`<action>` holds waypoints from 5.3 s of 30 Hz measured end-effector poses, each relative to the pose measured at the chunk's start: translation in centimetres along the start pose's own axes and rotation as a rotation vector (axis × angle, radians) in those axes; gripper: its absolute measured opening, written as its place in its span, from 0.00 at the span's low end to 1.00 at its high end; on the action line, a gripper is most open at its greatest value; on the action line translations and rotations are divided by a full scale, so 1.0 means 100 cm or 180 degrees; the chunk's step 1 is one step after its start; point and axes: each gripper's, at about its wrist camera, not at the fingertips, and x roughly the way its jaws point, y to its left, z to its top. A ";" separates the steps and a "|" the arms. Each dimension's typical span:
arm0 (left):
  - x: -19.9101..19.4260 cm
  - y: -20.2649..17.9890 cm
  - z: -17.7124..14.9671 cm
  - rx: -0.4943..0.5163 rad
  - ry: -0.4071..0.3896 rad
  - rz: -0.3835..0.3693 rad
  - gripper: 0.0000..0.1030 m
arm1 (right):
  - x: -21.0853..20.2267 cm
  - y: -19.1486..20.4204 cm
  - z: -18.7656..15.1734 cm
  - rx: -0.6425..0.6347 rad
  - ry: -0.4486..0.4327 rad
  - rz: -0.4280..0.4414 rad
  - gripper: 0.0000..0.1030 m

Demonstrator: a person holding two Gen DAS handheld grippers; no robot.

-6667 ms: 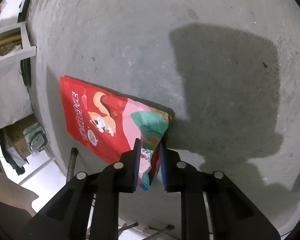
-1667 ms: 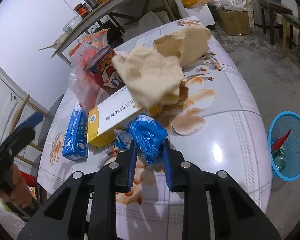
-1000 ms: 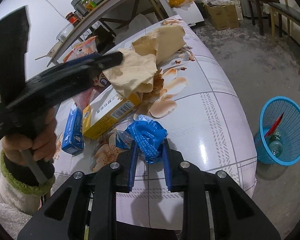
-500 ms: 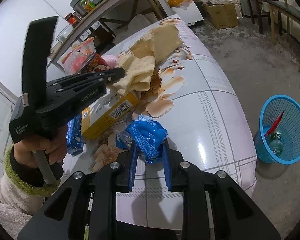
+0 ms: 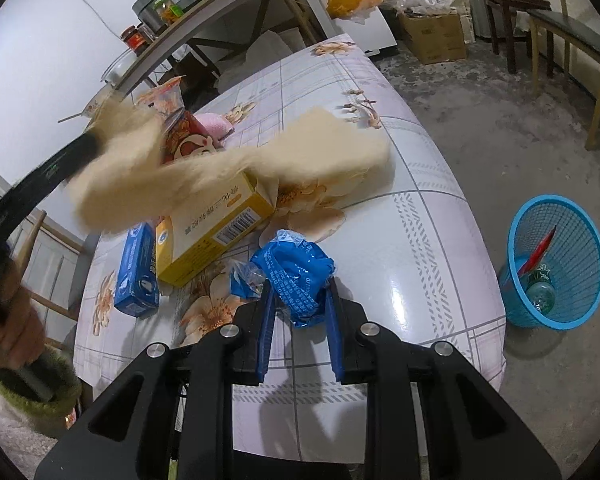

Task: Collect trash
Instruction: 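Hold the blue bag with the right gripper while the left gripper grasps crumpled paper, then lift the crumpled beige paper with the left gripper while the right gripper holds the blue bag, then hold the beige paper in the left gripper beside the blue bag in the right gripper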

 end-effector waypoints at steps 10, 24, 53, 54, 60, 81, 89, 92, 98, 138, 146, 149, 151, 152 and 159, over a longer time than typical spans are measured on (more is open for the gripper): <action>-0.090 0.031 -0.060 -0.0413 0.0240 -0.0259 0.00 | -0.021 0.018 -0.001 -0.0127 -0.0148 -0.0063 0.23; -0.148 0.073 -0.115 -0.1019 0.0462 -0.0137 0.00 | -0.039 0.089 -0.035 -0.0484 -0.0016 0.0391 0.23; -0.035 0.067 -0.168 -0.0851 0.1023 0.0136 0.03 | 0.040 0.125 -0.060 -0.0527 0.0696 0.0388 0.23; -0.037 0.070 -0.169 -0.0884 0.1023 0.0135 0.05 | 0.042 0.126 -0.060 -0.0529 0.0712 0.0397 0.23; -0.049 0.089 -0.173 -0.1106 0.1002 0.0094 0.32 | 0.048 0.133 -0.060 -0.0511 0.0790 0.0480 0.22; -0.072 0.100 -0.187 -0.1175 0.0951 0.0333 0.46 | 0.000 0.154 -0.052 -0.0842 0.0388 0.0560 0.22; -0.080 0.096 -0.188 -0.1015 0.0979 0.0546 0.53 | 0.022 0.153 -0.064 -0.1053 0.0553 0.0013 0.22; -0.076 0.095 -0.195 -0.1063 0.1050 0.0493 0.53 | 0.034 0.156 -0.070 -0.0995 0.0679 0.0163 0.22; -0.074 0.092 -0.200 -0.1147 0.0983 0.0223 0.53 | 0.049 0.166 -0.072 -0.0976 0.0813 0.0421 0.22; -0.062 0.093 -0.197 -0.1263 0.0922 -0.0021 0.06 | 0.005 0.144 -0.047 -0.0522 0.0588 0.0869 0.22; -0.063 0.090 -0.199 -0.1238 0.0884 -0.0018 0.05 | 0.027 0.175 -0.039 -0.0806 0.0614 0.0888 0.22; -0.064 0.091 -0.199 -0.1224 0.0888 -0.0034 0.06 | 0.049 0.186 -0.050 -0.0918 0.0812 0.0777 0.22; -0.064 0.091 -0.198 -0.1205 0.0904 -0.0041 0.07 | 0.062 0.189 -0.057 -0.0924 0.0953 0.0766 0.22; -0.064 0.091 -0.198 -0.1180 0.0916 -0.0025 0.08 | 0.067 0.191 -0.060 -0.0929 0.1017 0.0765 0.22; -0.064 0.088 -0.192 -0.0990 0.1043 0.0214 0.27 | 0.072 0.194 -0.067 -0.0975 0.1083 0.0768 0.22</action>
